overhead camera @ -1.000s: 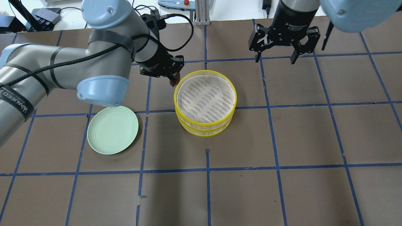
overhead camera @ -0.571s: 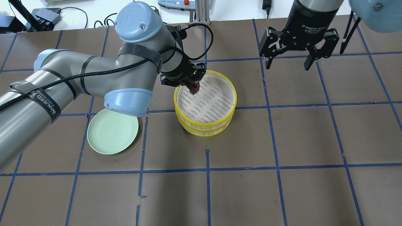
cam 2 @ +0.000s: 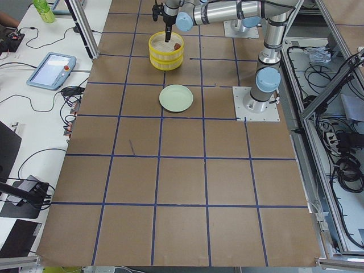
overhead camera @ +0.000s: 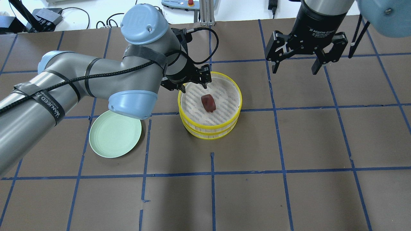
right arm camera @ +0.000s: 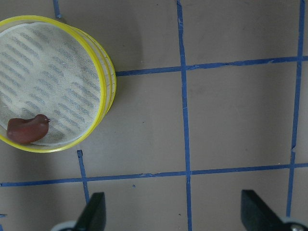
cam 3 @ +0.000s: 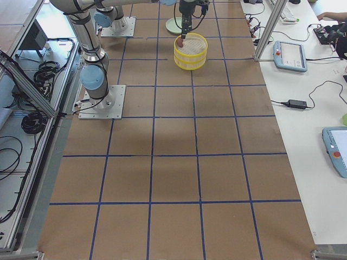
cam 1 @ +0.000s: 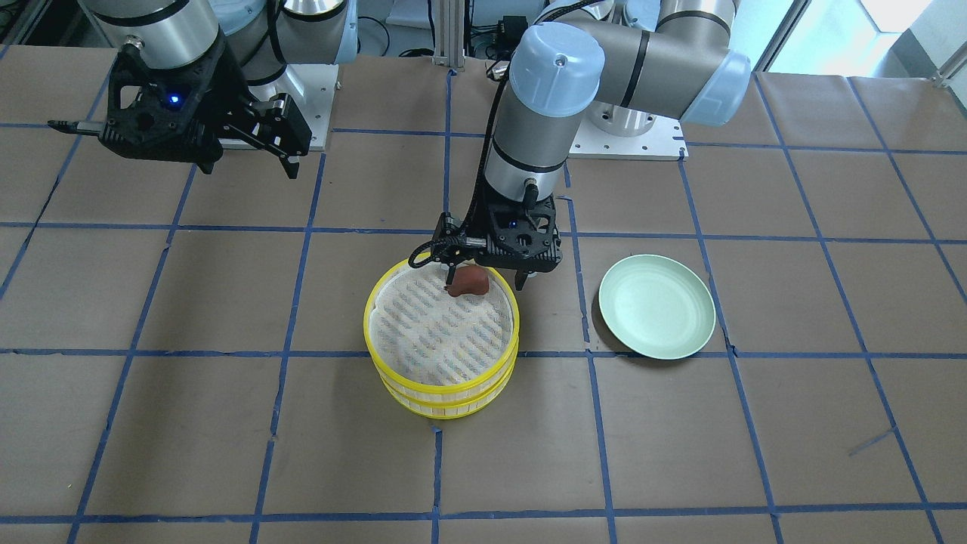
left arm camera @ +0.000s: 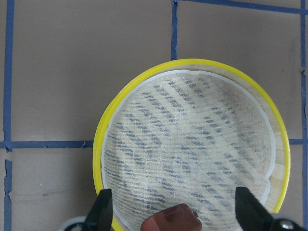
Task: Stack buns with steamer
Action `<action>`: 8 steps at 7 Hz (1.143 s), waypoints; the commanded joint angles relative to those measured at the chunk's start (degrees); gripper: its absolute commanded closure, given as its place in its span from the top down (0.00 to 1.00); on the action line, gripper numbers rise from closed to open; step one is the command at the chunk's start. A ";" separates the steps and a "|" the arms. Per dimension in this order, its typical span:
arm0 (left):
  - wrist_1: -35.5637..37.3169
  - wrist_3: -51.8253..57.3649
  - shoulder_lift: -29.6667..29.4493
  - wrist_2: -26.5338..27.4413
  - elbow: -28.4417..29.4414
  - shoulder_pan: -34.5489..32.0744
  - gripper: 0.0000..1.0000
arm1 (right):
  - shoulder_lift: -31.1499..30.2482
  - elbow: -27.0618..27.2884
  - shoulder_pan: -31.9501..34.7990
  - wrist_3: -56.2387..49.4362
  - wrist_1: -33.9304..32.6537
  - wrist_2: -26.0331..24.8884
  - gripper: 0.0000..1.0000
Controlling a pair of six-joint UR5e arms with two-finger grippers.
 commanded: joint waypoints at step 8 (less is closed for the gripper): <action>-38.73 34.09 12.33 8.38 12.07 21.39 1.00 | -0.05 0.02 0.28 0.21 -0.14 0.11 1.00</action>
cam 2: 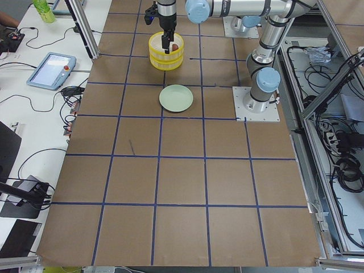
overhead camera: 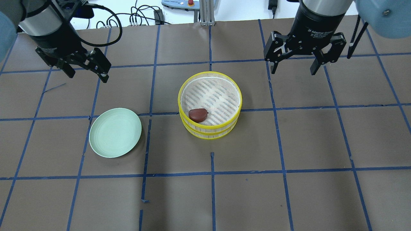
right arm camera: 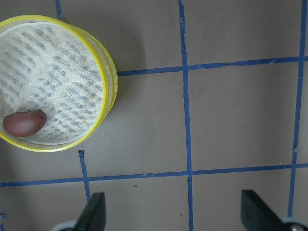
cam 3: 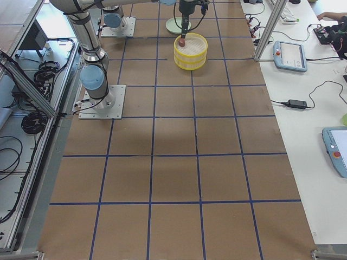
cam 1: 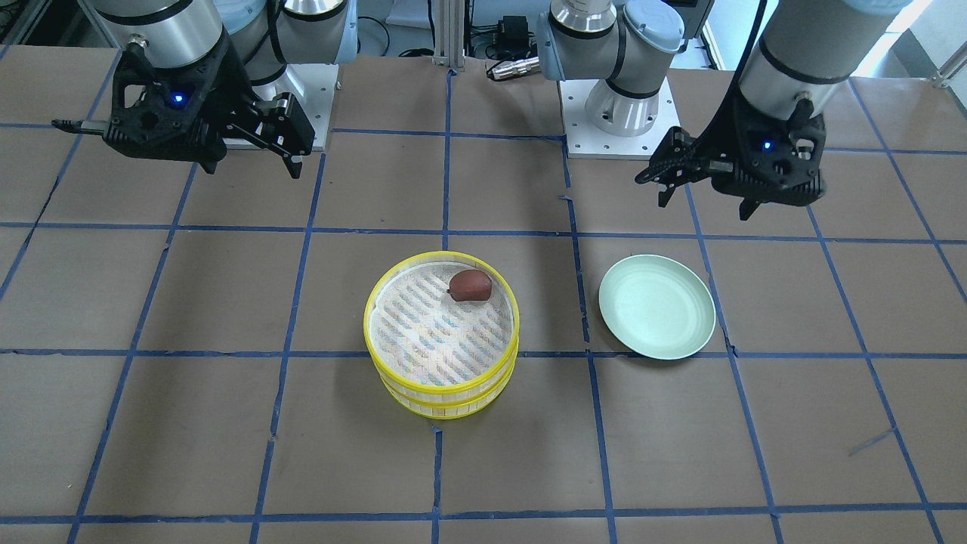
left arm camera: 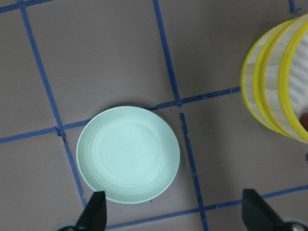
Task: Stack buns with steamer
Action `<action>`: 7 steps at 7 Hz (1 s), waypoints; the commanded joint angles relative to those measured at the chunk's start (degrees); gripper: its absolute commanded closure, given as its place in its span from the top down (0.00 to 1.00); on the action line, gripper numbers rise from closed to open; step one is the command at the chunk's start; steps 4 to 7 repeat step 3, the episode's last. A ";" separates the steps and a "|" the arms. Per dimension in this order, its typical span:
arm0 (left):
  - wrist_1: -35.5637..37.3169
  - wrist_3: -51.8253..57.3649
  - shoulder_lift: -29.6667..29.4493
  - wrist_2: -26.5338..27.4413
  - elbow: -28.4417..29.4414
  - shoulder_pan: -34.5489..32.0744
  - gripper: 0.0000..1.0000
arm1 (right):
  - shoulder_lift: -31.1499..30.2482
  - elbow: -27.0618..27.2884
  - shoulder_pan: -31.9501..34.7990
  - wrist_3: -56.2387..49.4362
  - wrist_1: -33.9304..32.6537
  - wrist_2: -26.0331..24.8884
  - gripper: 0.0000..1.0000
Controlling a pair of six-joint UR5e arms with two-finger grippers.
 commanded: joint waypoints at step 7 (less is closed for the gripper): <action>-1.90 -0.18 1.42 -3.16 -0.63 -0.46 1.00 | -0.01 0.00 0.05 0.00 -0.01 0.01 1.00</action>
